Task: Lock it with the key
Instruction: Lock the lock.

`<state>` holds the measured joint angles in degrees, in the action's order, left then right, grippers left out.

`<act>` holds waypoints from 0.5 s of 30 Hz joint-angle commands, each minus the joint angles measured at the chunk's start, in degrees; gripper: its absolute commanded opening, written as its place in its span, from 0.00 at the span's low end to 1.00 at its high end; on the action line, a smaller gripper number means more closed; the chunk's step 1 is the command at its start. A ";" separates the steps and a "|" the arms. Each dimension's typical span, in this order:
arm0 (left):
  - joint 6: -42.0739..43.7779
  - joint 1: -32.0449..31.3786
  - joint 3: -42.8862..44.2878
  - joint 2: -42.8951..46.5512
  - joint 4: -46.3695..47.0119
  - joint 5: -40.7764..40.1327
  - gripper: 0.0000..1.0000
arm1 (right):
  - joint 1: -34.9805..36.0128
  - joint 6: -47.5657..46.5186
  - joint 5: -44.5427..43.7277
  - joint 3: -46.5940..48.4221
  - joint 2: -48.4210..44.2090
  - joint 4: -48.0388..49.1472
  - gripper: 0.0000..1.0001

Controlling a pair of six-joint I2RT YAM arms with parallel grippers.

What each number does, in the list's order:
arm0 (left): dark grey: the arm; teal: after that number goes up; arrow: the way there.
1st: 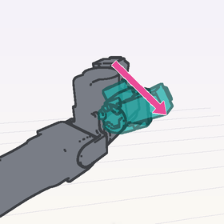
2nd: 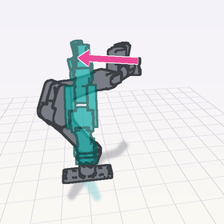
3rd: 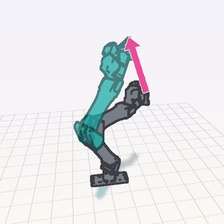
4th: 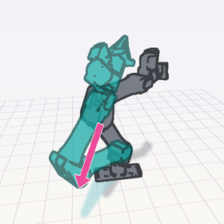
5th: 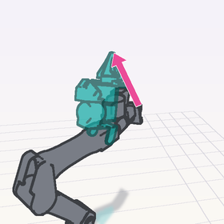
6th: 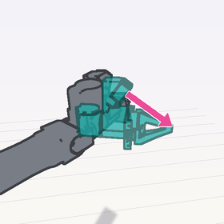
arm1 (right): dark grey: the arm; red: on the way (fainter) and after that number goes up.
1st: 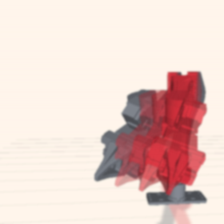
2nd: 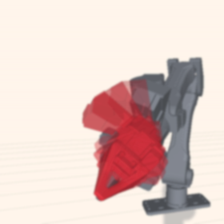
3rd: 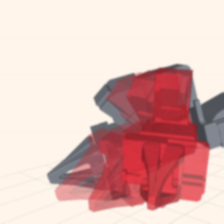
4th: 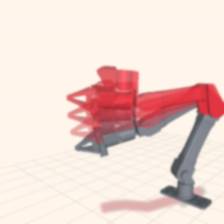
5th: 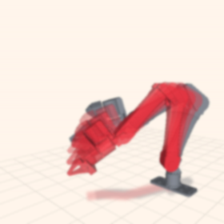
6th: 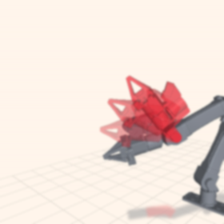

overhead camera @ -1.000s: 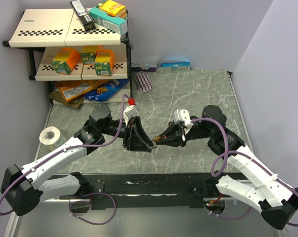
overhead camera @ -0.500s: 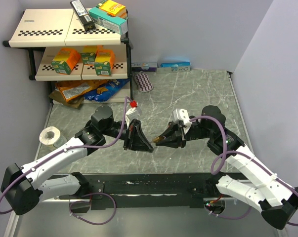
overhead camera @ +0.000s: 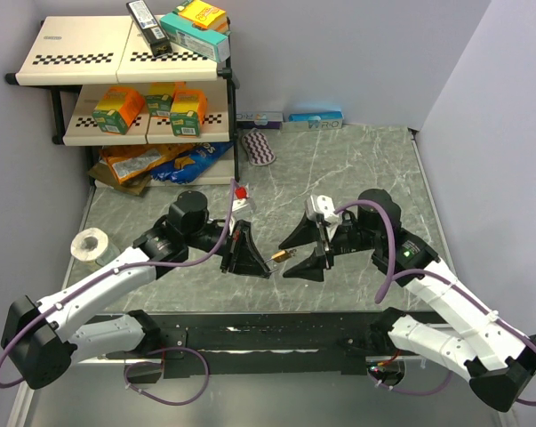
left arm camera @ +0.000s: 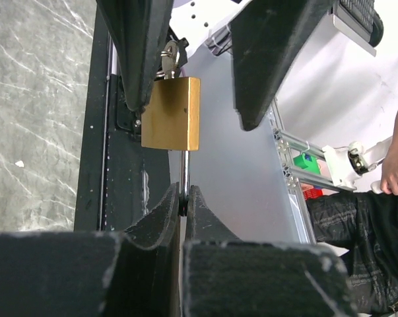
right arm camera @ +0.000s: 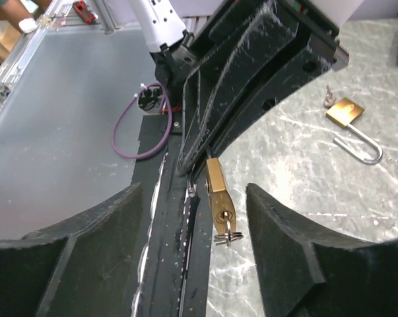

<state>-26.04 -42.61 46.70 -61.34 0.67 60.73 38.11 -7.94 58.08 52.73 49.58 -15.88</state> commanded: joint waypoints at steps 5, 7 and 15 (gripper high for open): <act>6.79 0.07 6.20 0.26 -5.05 0.80 0.01 | 0.04 -5.15 -0.08 2.29 2.18 -3.81 0.51; 9.76 0.07 7.52 -0.44 -8.57 -0.17 0.01 | 0.12 -5.24 0.45 2.20 2.27 -3.55 0.41; 19.88 -0.02 14.38 -2.91 -18.68 -7.81 0.01 | 0.21 -3.83 3.43 2.99 2.36 -2.93 0.11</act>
<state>-13.41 -42.70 56.47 -63.59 -14.68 58.76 37.98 -11.81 58.06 52.93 52.12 -19.38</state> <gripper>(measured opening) 0.042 0.242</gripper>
